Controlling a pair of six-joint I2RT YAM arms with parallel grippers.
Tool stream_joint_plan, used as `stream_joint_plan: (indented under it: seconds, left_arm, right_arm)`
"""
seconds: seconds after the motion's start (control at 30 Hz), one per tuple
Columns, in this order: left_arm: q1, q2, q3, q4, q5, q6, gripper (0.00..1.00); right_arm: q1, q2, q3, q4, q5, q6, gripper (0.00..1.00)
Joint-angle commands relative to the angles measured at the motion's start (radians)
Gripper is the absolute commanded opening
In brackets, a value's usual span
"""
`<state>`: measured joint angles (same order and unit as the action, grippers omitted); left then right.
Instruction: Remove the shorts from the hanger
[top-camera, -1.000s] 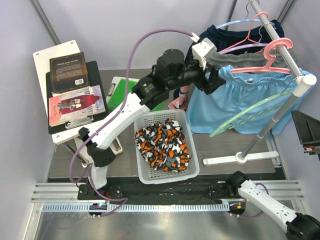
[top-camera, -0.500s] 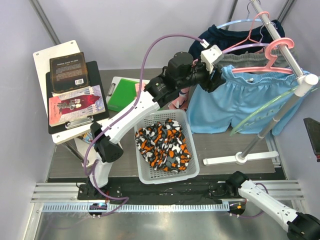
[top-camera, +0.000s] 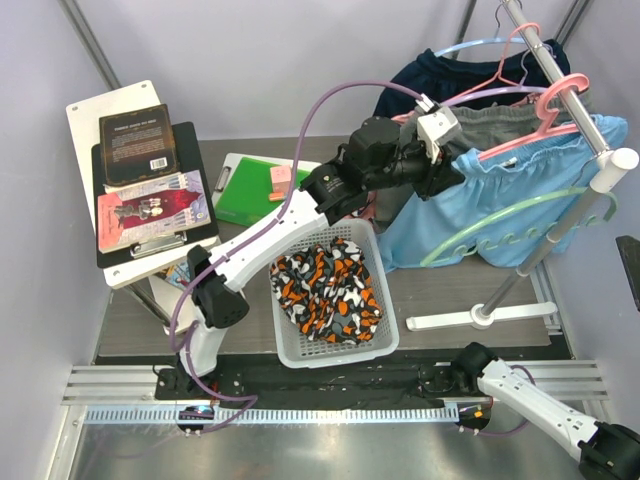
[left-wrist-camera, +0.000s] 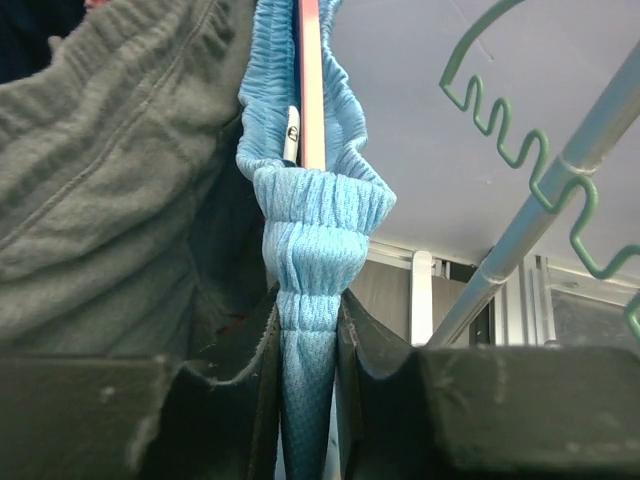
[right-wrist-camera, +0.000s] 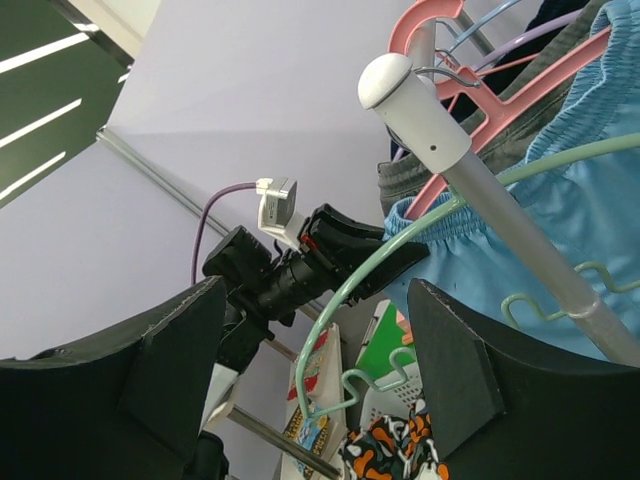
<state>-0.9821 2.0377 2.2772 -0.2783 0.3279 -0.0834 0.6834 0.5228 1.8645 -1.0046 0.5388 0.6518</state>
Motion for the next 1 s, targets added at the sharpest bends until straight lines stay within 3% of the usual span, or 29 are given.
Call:
stream_joint_plan:
  seconds: [0.0, 0.1, 0.23, 0.33, 0.4, 0.6, 0.97]
  left_arm:
    - [-0.013, 0.021, 0.030, 0.060, 0.051, -0.041, 0.30]
    - [-0.021, 0.027, 0.033, 0.059, 0.037, -0.044, 0.39]
    - [-0.026, 0.042, 0.056, 0.065, 0.028, -0.052, 0.36]
    - [-0.024, 0.052, 0.088, 0.060, 0.033, -0.070, 0.19]
    - [-0.024, 0.050, 0.097, 0.070, 0.033, -0.093, 0.00]
    - [-0.029, 0.012, 0.099, 0.080, 0.074, -0.107, 0.00]
    - [-0.027, -0.077, 0.143, 0.097, 0.005, -0.134, 0.00]
  right_arm:
    - [0.007, -0.026, -0.016, 0.009, 0.035, -0.014, 0.79]
    - [0.010, -0.035, -0.013, 0.011, 0.046, -0.014, 0.79]
    - [0.015, -0.041, -0.005, 0.009, 0.062, -0.024, 0.79]
    - [0.013, -0.041, 0.002, 0.009, 0.064, -0.024, 0.79]
    - [0.015, -0.040, 0.004, 0.011, 0.058, -0.024, 0.79]
    - [0.015, -0.041, -0.013, 0.015, 0.059, -0.027, 0.78]
    - [0.016, -0.047, -0.036, 0.034, 0.059, -0.027, 0.79]
